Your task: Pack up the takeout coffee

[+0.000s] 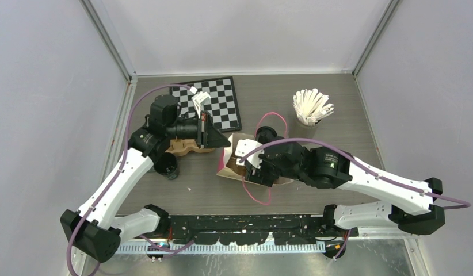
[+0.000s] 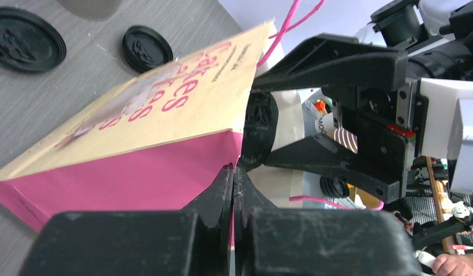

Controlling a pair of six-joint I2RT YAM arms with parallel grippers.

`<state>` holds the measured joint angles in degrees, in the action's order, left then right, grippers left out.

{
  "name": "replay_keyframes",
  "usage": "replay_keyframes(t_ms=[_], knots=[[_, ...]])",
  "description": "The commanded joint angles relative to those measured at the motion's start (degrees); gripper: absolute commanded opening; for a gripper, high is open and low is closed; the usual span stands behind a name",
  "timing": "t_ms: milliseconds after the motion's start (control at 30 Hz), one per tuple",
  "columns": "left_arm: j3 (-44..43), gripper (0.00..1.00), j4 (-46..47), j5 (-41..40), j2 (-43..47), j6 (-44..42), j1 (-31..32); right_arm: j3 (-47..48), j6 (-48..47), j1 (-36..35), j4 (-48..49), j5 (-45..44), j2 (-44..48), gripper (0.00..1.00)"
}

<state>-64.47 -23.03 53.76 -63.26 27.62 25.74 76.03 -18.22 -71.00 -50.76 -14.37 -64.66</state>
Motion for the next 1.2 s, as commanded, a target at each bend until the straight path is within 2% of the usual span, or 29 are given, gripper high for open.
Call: replay_keyframes(t_ms=[0,67,133,267,333,467,600,867,1033,1167], knots=[[3.88,0.01,2.60,-1.29,4.67,1.59,-0.24,-2.57,-2.38,-1.33,6.58,-3.61,2.30,0.60],[4.92,0.10,0.87,-3.13,6.08,2.14,-0.25,-3.89,-2.57,-1.88,8.07,-3.72,2.13,0.60],[4.92,0.27,-1.69,-4.17,7.13,2.82,-0.25,-4.64,-2.52,-2.72,8.83,-4.37,1.65,0.60],[4.68,0.46,-8.18,-8.03,9.90,3.62,-0.25,-6.70,-2.36,-5.64,10.81,-6.92,1.55,0.60],[3.68,0.52,-12.74,-9.16,10.68,2.91,-0.25,-7.82,-1.85,-7.62,12.06,-7.68,1.71,0.60],[1.93,0.55,-22.12,-8.87,11.42,1.31,-0.25,-11.17,-1.85,-11.43,15.44,-9.25,2.17,0.60],[1.48,0.59,-26.64,-9.02,12.50,-1.34,-0.25,-14.09,-3.77,-12.54,20.06,-10.68,1.86,0.60],[3.70,0.61,-24.74,-5.50,13.45,0.50,-0.24,-19.51,-7.41,-12.52,27.93,-10.59,2.67,0.61],[6.30,0.69,-20.14,-1.74,15.12,3.96,-0.18,-21.71,-8.28,-12.50,29.99,-8.72,3.59,0.60],[8.42,0.71,-17.90,-2.26,16.20,6.19,-0.16,-23.36,-8.59,-12.57,31.39,-8.14,3.93,0.61]])
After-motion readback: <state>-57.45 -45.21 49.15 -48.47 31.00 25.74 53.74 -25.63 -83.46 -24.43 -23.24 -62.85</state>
